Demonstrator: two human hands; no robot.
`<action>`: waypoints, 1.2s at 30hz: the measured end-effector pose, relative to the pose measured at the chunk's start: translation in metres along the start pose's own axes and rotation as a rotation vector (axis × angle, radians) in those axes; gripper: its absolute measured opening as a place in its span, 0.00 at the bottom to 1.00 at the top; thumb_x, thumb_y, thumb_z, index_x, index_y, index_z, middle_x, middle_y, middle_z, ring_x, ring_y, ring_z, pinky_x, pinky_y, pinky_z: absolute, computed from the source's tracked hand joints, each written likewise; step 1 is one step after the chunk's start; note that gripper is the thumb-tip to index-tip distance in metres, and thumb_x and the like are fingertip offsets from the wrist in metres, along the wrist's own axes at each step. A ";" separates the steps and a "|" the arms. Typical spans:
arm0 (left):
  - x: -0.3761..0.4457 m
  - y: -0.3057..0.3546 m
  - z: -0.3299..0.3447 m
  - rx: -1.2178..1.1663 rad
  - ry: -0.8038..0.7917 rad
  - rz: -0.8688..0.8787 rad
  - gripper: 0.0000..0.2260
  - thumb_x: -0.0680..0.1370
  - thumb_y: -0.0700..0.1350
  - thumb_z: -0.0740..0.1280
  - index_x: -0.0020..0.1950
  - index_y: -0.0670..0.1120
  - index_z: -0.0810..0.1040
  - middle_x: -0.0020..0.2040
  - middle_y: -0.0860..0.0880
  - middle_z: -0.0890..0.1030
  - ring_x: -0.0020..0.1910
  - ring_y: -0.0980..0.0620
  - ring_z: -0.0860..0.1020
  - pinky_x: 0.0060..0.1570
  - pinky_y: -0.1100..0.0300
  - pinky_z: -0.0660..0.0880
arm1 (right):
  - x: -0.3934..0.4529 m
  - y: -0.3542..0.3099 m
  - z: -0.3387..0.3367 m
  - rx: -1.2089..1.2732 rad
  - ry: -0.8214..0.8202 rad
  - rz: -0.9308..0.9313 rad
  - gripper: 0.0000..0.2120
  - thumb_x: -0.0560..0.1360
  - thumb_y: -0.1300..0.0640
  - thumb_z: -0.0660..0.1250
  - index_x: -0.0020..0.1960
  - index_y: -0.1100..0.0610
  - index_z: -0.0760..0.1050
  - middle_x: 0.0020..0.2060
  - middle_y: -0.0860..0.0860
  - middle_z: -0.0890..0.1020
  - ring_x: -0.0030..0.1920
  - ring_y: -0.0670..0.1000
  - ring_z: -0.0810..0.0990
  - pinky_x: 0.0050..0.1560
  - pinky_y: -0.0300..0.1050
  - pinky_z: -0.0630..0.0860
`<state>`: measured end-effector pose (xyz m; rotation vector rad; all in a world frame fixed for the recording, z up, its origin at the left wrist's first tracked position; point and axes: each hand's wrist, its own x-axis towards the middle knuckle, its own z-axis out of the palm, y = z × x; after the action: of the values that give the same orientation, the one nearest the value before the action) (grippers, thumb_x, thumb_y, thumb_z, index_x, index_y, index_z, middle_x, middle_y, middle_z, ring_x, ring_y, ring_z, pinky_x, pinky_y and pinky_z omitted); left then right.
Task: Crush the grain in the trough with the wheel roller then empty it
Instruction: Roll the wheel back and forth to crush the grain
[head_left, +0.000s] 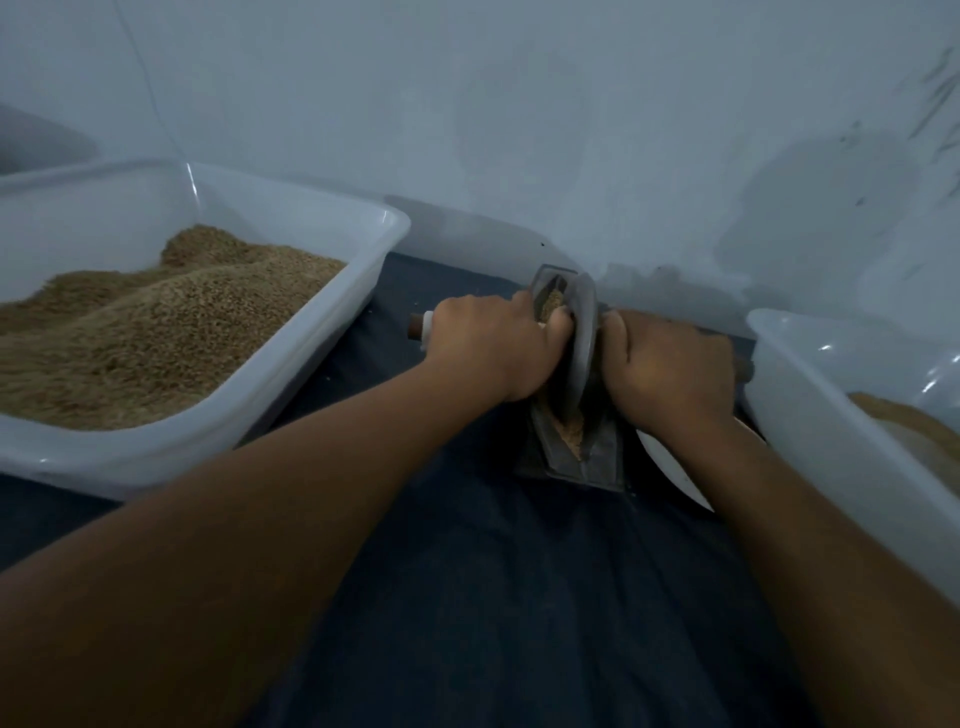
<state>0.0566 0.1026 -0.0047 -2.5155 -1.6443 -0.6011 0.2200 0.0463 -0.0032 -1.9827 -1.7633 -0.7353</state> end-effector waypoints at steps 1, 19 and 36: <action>-0.005 -0.001 0.000 0.013 0.011 0.015 0.29 0.79 0.65 0.41 0.58 0.48 0.72 0.52 0.43 0.81 0.49 0.40 0.78 0.40 0.49 0.65 | -0.004 -0.002 -0.003 0.001 0.030 -0.012 0.19 0.81 0.45 0.45 0.38 0.49 0.68 0.31 0.49 0.73 0.33 0.55 0.70 0.41 0.50 0.63; 0.022 0.010 -0.002 0.075 0.056 0.073 0.26 0.82 0.62 0.44 0.55 0.49 0.77 0.53 0.43 0.81 0.49 0.41 0.78 0.43 0.50 0.64 | 0.021 0.015 0.020 0.112 -0.200 0.100 0.21 0.82 0.43 0.43 0.40 0.49 0.70 0.45 0.56 0.81 0.48 0.61 0.78 0.49 0.54 0.68; 0.084 -0.008 0.021 -0.051 -0.131 -0.072 0.34 0.80 0.63 0.40 0.67 0.47 0.76 0.67 0.41 0.76 0.63 0.39 0.74 0.49 0.47 0.61 | 0.092 0.012 0.041 0.022 -0.322 0.103 0.24 0.80 0.42 0.43 0.54 0.47 0.77 0.54 0.56 0.81 0.42 0.55 0.70 0.44 0.50 0.64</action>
<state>0.0849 0.1843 0.0054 -2.5926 -1.7929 -0.4999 0.2437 0.1417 0.0212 -2.2579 -1.8121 -0.3768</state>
